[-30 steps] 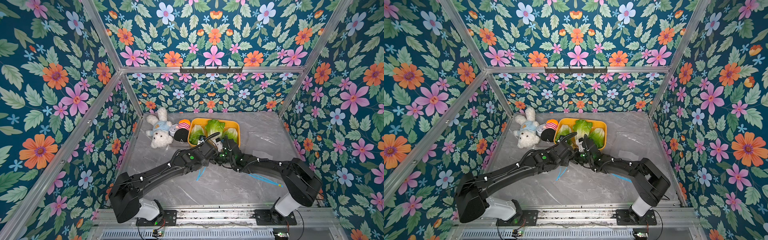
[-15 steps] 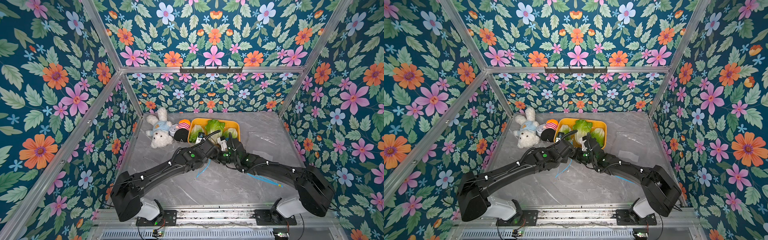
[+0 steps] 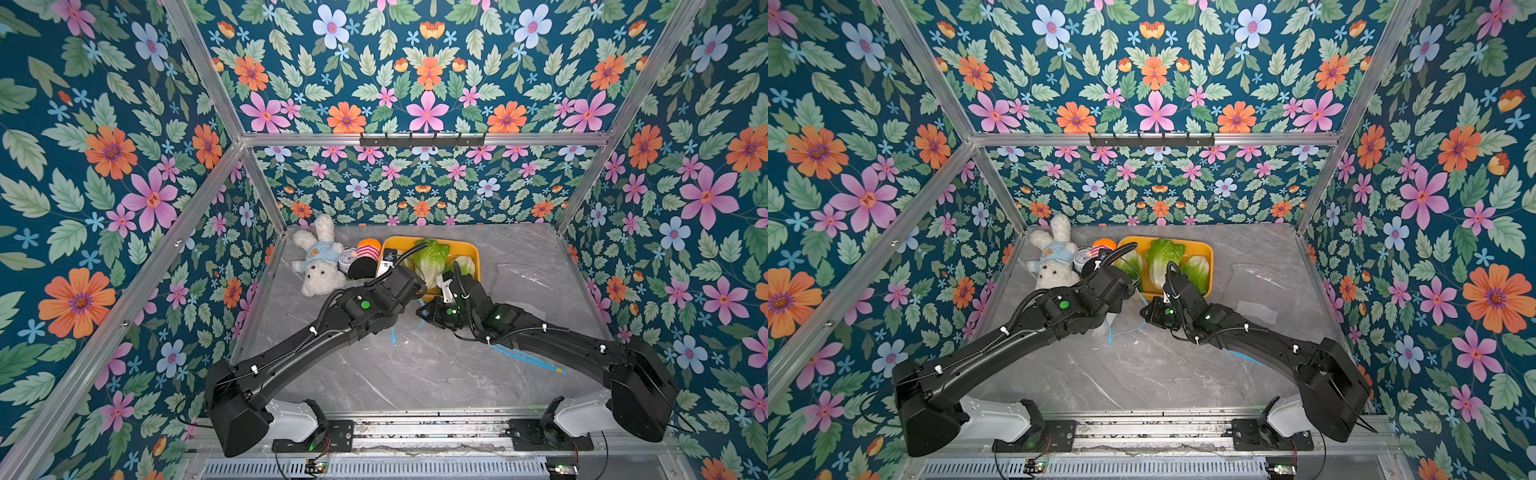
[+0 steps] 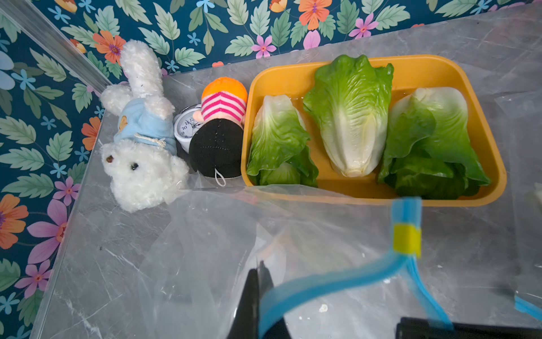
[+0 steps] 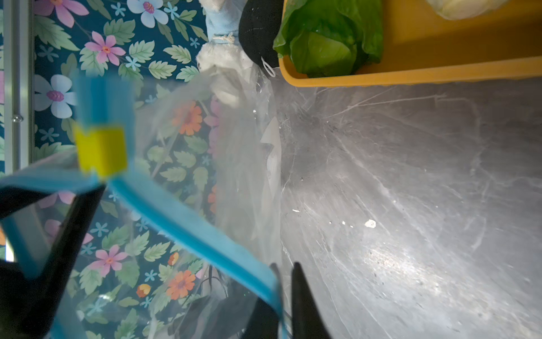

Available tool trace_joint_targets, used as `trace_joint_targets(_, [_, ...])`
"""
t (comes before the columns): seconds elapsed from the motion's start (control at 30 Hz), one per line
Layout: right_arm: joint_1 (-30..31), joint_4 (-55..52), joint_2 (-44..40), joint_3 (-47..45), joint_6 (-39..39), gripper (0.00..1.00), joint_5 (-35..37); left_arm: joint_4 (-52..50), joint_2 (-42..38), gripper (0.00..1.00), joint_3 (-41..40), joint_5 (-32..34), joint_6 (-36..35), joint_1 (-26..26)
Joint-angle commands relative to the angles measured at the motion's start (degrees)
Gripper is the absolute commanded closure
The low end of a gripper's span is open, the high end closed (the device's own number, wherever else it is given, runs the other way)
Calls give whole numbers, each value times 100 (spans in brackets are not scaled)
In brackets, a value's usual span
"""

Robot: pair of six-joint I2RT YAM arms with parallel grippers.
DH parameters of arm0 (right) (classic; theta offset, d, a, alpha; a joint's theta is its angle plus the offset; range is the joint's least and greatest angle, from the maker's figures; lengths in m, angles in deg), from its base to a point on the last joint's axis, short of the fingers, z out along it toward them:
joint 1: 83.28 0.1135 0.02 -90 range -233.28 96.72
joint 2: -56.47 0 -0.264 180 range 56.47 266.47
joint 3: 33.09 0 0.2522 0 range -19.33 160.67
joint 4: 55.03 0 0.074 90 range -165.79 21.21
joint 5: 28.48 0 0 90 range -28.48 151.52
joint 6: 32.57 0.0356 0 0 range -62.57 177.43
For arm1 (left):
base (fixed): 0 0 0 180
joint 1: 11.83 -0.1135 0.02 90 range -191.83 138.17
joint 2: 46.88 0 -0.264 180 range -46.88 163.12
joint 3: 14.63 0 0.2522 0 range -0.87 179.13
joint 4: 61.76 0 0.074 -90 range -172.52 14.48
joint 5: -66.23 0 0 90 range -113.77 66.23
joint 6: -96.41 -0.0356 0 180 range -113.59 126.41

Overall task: Put the chinese cabbages into a zipper bag and zip it
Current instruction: Open the zipper of the food storage bag at the center of the board.

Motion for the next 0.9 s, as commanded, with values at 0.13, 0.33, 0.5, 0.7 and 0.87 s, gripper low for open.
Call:
trace_joint_targets(0.13, [76, -702, 164, 522, -420, 53, -94, 128, 13, 100, 142, -252, -361, -32])
trace_joint_targets(0.33, [148, -1030, 508, 813, -559, 44, -285, -6, 9, 100, 188, -160, -374, -60])
trace_joint_targets(0.5, [157, -1334, 602, 841, -545, 45, 24, -421, -50, 100, 485, 303, -479, -114])
trace_joint_targets(0.7, [256, -1514, 769, 1012, -651, 45, 249, -565, -59, 100, 588, 390, -619, -138])
trace_joint_targets(0.87, [362, -1692, 914, 1256, -752, 45, 386, -277, -104, 100, 267, 215, -537, -264])
